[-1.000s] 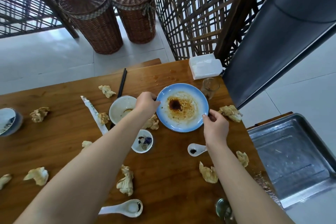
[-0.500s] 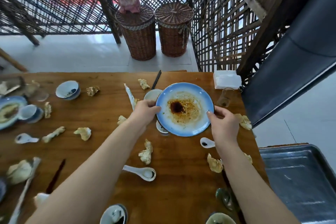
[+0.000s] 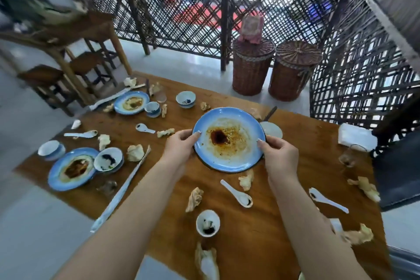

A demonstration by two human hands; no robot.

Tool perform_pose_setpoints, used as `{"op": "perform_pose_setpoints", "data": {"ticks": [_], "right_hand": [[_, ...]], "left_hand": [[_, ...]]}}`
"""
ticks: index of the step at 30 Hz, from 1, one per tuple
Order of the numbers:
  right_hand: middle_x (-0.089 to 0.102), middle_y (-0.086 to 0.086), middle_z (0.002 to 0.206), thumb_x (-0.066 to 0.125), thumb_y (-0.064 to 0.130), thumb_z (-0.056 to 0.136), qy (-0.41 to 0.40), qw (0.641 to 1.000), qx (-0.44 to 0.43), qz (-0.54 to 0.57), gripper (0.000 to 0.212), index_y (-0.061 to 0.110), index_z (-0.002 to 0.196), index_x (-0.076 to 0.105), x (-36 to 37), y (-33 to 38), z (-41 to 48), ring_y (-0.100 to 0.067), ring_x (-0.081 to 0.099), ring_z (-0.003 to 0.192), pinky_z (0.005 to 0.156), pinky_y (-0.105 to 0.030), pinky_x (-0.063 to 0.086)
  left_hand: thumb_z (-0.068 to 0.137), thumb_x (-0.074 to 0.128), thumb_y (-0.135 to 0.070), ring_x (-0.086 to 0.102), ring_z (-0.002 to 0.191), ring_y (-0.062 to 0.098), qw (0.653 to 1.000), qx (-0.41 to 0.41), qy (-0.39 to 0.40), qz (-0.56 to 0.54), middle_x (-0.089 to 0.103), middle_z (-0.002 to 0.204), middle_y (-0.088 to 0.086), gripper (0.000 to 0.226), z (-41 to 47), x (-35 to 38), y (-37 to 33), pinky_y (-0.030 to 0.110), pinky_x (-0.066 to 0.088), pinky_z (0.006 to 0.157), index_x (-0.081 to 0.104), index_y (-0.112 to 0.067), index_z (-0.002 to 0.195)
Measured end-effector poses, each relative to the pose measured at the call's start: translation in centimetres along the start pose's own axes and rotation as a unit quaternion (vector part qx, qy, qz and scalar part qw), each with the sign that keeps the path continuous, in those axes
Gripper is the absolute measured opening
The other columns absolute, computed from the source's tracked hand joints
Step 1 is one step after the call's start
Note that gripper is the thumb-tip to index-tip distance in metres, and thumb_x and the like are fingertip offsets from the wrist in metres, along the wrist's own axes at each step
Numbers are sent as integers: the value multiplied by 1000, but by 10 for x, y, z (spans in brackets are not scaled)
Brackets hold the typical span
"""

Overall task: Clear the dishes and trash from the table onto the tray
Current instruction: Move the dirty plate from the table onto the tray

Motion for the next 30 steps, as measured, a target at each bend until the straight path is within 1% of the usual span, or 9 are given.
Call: {"op": "perform_pose_setpoints", "data": {"ticks": [3, 6, 9, 10, 13, 15, 20, 26, 30], "right_hand": [[63, 4, 106, 70, 17, 87, 32, 999, -12, 11, 35, 7, 120, 64, 33, 9, -35, -6, 59, 88, 67, -10, 50], [67, 3, 113, 74, 27, 82, 63, 998, -3, 13, 30, 21, 110, 69, 69, 12, -80, -13, 62, 99, 89, -29, 53], [54, 19, 100, 67, 20, 89, 116, 991, 30, 60, 33, 11, 121, 65, 104, 14, -132, -1, 52, 86, 70, 5, 40], [46, 21, 93, 66, 19, 90, 132, 989, 39, 61, 36, 9, 125, 62, 117, 16, -151, 0, 49, 88, 69, 5, 40], [65, 9, 97, 70, 20, 86, 160, 984, 58, 56, 38, 7, 122, 64, 159, 12, -196, -13, 64, 97, 86, -29, 56], [70, -2, 99, 72, 21, 84, 177, 981, 61, 42, 35, 9, 116, 66, 188, 5, -219, -19, 68, 93, 84, -36, 57], [71, 1, 102, 77, 32, 79, 209, 976, 65, 15, 37, 17, 112, 67, 246, 0, -258, -19, 68, 94, 86, -40, 56], [70, -2, 100, 73, 25, 84, 216, 974, 57, -25, 31, 14, 113, 68, 301, -1, -270, -18, 68, 87, 75, -31, 58], [68, 0, 102, 73, 26, 84, 206, 975, 68, -43, 35, 12, 116, 66, 342, -3, -259, -18, 66, 92, 80, -33, 57]], "left_hand": [[92, 62, -20, 65, 101, 24, 998, 5, -23, -59, 67, 107, 7, 11, -19, -54, 6, 43, 55, 88, 61, -18, 103], [93, 60, -18, 65, 97, 26, 996, 21, -40, -81, 66, 103, 9, 6, -39, -114, 16, 45, 55, 84, 58, -17, 99], [93, 61, -18, 66, 99, 29, 994, 23, -60, -90, 67, 108, 12, 24, -59, -181, 32, 47, 54, 87, 57, -9, 115], [93, 62, -17, 65, 99, 29, 993, 21, -74, -92, 67, 108, 13, 26, -66, -203, 37, 47, 54, 89, 57, -8, 117], [91, 63, -14, 66, 93, 29, 988, 27, -111, -99, 68, 101, 13, 33, -84, -265, 49, 44, 54, 86, 59, -1, 121], [91, 64, -15, 66, 94, 29, 986, 35, -133, -92, 68, 102, 13, 31, -91, -301, 56, 45, 54, 87, 60, -1, 118], [91, 62, -12, 67, 80, 20, 977, 37, -172, -117, 69, 91, 8, 22, -99, -372, 70, 32, 57, 68, 61, -3, 112], [92, 61, -11, 67, 93, 25, 972, 29, -191, -132, 70, 100, 10, 27, -82, -420, 80, 42, 56, 86, 62, 0, 116], [91, 63, -11, 67, 93, 24, 971, 15, -192, -145, 70, 98, 10, 25, -46, -441, 80, 39, 56, 84, 62, -2, 115]]}}
Point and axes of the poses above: each hand's wrist, its own z-axis towards the middle knuckle, its own x-axis out of the palm, y = z × x, the point moved 3 cm from there along z, towards the middle knuckle
